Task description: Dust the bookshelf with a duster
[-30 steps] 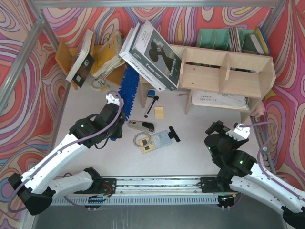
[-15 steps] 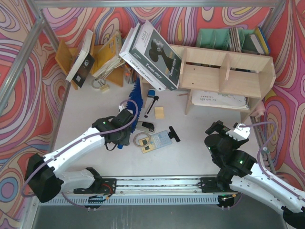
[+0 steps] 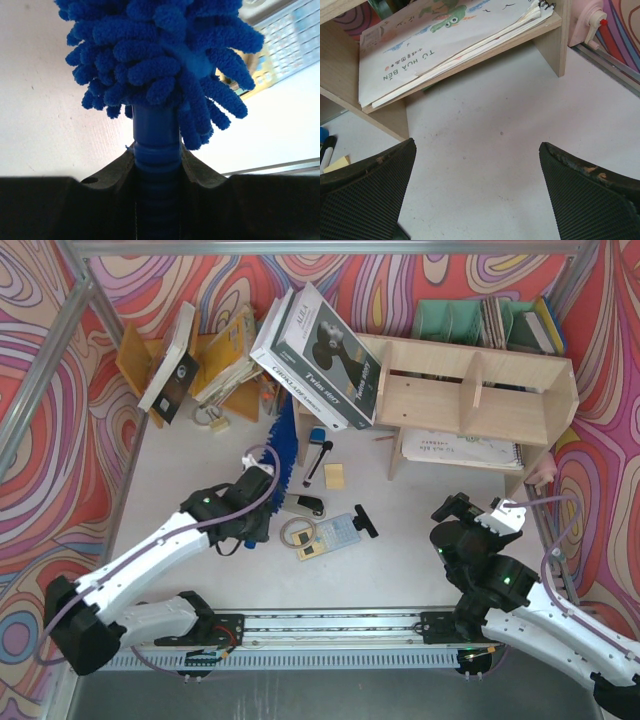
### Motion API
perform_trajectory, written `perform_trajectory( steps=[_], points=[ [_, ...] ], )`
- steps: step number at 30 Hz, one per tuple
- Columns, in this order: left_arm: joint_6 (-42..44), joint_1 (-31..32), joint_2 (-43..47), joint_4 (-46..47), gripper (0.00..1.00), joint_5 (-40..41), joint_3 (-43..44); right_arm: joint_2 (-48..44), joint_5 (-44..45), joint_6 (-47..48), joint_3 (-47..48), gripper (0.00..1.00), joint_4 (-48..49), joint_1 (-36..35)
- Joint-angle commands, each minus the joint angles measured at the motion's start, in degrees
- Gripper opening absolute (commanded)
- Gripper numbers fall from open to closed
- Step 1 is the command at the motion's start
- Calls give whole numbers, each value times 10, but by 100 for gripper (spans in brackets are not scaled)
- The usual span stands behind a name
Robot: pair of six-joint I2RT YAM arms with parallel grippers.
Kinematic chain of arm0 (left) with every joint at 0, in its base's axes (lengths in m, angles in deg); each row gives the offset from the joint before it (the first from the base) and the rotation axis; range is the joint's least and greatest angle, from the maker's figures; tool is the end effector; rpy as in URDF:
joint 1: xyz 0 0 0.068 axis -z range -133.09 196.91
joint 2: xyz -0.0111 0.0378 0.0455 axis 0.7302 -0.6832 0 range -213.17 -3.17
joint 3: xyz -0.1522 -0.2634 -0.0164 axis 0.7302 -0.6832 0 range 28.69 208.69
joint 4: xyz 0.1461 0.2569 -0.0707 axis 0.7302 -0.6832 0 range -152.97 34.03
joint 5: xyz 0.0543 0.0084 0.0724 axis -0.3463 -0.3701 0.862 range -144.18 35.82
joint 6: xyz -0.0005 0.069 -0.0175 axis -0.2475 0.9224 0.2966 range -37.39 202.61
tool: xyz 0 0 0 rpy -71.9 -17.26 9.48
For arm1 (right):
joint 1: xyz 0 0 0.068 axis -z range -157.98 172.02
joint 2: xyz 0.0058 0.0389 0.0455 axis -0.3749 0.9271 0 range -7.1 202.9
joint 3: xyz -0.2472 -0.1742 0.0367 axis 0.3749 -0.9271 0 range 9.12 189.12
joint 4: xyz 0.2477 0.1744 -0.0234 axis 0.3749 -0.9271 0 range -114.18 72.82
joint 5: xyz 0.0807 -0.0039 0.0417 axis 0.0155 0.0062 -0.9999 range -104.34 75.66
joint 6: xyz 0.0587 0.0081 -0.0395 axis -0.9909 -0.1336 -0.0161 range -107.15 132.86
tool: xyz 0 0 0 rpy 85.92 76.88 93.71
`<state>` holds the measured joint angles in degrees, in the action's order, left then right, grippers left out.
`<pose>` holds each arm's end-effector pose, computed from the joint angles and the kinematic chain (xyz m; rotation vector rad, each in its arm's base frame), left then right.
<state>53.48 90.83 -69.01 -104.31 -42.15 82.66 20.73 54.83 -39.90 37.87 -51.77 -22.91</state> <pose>0.1956 -0.1714 0.2695 0.2621 2.5834 -0.1913 0.1274 0.0497 0.2640 0.7247 1.6148 -0.0841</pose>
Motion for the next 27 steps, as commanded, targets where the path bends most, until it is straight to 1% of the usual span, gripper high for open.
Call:
perform_trajectory(
  steps=[1, 6, 10, 13, 16, 21, 27],
  points=[
    [14, 2, 60, 16, 0, 23, 44, -8, 14, -2, 2, 99, 2, 0],
    [15, 2, 69, 9, 0, 29, 49, -8, 14, -3, 2, 99, 2, 0],
    [4, 2, 60, 34, 0, 4, 16, -8, 14, -2, 2, 99, 2, 0],
    [-9, 2, 47, 54, 0, -31, -12, -8, 14, -2, 2, 99, 2, 0],
    [-25, 2, 34, 66, 0, -40, -40, -7, 14, -2, 2, 99, 3, 0],
    [-42, 2, 17, 77, 0, -33, -70, -4, 14, -2, 2, 99, 3, 0],
    [-44, 2, -24, 76, 0, -31, -63, -3, 14, -2, 3, 99, 3, 0]
  ],
)
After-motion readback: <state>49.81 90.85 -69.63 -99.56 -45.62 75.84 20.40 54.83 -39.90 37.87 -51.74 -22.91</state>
